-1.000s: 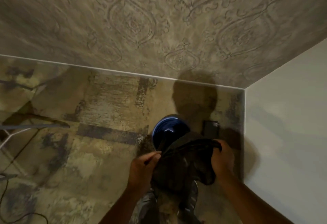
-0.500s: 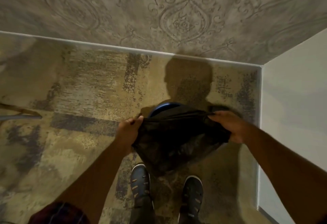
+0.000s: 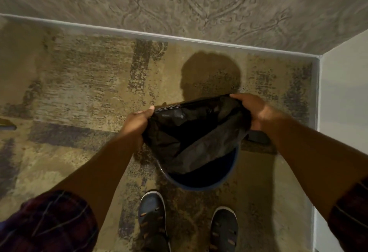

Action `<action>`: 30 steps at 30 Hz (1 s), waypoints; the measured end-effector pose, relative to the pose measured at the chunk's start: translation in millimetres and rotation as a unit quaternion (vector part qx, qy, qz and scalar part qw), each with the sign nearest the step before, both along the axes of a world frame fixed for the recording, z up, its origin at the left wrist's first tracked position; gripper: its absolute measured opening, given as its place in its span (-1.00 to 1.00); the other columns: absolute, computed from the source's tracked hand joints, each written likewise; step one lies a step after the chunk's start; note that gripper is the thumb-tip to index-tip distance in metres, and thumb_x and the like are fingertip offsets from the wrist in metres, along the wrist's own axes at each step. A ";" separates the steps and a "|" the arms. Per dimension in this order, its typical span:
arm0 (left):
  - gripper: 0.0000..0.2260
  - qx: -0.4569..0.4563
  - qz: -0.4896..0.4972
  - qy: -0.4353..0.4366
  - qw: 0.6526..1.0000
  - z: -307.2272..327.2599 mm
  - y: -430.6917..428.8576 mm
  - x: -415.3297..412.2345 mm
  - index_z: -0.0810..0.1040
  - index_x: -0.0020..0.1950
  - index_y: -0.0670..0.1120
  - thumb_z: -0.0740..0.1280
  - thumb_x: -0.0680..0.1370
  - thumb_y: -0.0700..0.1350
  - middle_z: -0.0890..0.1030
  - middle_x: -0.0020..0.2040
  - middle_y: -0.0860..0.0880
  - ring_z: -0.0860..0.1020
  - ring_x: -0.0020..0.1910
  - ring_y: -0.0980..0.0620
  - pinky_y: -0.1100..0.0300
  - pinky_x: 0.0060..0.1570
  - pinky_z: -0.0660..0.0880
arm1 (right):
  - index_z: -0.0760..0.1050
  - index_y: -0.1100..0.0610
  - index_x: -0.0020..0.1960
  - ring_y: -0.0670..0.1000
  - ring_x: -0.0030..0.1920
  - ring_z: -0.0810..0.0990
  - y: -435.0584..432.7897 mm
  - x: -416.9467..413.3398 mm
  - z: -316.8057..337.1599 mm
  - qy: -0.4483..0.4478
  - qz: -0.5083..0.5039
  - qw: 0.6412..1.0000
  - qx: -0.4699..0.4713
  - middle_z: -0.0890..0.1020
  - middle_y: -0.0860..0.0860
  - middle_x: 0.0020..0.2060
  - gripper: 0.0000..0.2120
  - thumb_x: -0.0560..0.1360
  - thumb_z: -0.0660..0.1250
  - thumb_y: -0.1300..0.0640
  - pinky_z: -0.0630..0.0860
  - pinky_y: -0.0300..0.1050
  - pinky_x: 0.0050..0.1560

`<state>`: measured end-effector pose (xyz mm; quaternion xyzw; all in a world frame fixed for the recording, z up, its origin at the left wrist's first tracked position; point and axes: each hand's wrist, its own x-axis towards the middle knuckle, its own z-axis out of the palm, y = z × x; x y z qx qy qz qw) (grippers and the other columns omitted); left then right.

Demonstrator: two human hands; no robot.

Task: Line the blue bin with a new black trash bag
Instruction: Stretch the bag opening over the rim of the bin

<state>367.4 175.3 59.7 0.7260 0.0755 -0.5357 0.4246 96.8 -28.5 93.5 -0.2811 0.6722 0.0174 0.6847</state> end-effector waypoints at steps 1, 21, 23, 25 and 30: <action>-0.66 0.008 0.001 -0.004 1.000 -7.2 -2.2 1.1 0.71 0.26 -0.28 0.47 0.64 -0.04 0.75 0.19 -0.30 0.73 0.21 -0.28 -0.25 0.34 0.61 | 0.68 0.25 0.11 0.21 -0.09 0.74 0.7 1.9 -7.3 0.019 0.015 1.000 -0.007 0.76 0.19 -0.08 -0.65 0.63 0.35 -0.04 0.67 0.00 -0.21; -0.57 -0.044 -0.095 0.061 0.993 -3.1 74.6 -7.6 0.64 0.25 -0.26 0.55 0.48 -0.05 0.75 0.21 -0.26 0.71 0.23 -0.24 -0.01 -0.01 0.71 | 0.62 0.18 0.06 0.03 -0.33 0.66 81.5 -97.1 -13.2 0.046 0.100 0.994 -0.013 0.70 0.12 -0.27 -0.87 0.52 0.48 0.28 0.64 -0.07 -0.27; -0.51 -0.027 -0.109 0.108 0.988 1.7 86.9 -9.5 0.63 0.31 -0.23 0.57 0.43 -0.10 0.74 0.22 -0.22 0.70 0.18 -0.24 0.02 -0.09 0.60 | 0.64 0.23 0.01 0.04 -0.39 0.65 87.4 -98.4 -11.8 0.109 0.138 0.984 -0.025 0.69 0.14 -0.31 -0.89 0.49 0.50 0.30 0.62 -0.09 -0.31; -0.67 -0.001 -0.132 0.122 0.984 4.9 97.7 -14.0 0.68 0.21 -0.11 0.58 0.46 -0.14 0.77 0.13 -0.14 0.73 -0.02 -0.10 0.08 -0.26 0.50 | 0.65 0.23 -0.04 0.05 -0.38 0.61 92.4 -96.9 -10.1 0.168 0.125 0.975 -0.071 0.65 0.17 -0.27 -0.91 0.50 0.48 0.21 0.59 -0.09 -0.29; -0.82 0.014 -0.087 0.109 0.990 2.5 107.9 -27.2 0.67 0.11 -0.06 0.51 0.57 -0.28 0.79 -0.03 -0.02 0.74 -0.15 0.00 0.15 -0.34 0.61 | 0.48 0.11 -0.30 0.09 -0.49 0.58 96.6 -64.2 12.6 0.210 0.028 0.959 -0.191 0.58 0.05 -0.45 -0.21 0.24 0.24 -0.68 0.57 -0.09 -0.47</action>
